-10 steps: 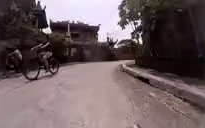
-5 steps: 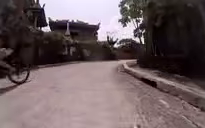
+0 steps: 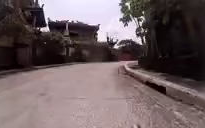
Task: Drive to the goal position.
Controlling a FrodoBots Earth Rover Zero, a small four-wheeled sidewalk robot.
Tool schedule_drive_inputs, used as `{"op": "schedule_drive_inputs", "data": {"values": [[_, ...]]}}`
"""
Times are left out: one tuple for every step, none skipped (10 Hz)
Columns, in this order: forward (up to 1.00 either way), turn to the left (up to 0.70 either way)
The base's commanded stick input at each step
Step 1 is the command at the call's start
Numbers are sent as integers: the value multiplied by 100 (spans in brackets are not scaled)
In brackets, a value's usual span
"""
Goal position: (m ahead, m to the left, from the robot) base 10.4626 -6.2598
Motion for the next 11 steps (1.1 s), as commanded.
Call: {"op": "schedule_drive_inputs", "data": {"values": [[70,0],[70,0],[70,0],[70,0],[70,0],[70,0],[70,0],[70,0],[70,0],[70,0],[70,0]]}}
